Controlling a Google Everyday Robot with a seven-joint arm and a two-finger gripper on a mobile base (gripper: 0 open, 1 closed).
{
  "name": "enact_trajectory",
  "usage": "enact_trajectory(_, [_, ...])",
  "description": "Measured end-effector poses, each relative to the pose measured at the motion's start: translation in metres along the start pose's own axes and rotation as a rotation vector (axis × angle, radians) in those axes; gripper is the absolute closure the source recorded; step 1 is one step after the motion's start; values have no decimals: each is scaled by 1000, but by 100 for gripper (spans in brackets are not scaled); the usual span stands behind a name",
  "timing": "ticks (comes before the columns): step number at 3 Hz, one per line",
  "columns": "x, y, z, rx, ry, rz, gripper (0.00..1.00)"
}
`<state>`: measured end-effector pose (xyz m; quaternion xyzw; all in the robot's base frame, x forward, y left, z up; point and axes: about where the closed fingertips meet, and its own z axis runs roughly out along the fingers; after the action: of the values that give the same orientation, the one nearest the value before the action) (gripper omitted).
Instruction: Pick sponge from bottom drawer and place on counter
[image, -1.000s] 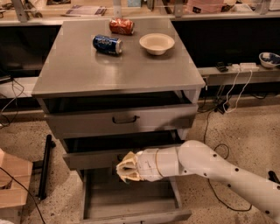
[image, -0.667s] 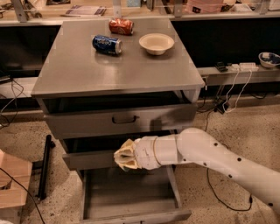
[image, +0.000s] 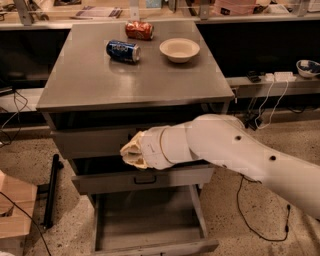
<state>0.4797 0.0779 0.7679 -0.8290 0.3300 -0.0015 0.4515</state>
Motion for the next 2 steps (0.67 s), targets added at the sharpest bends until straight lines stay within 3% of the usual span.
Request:
enact_trajectory(1, [-18, -57, -22, -41, 119, -90, 100])
enact_trajectory(2, [-36, -96, -36, -70, 179, -161, 100])
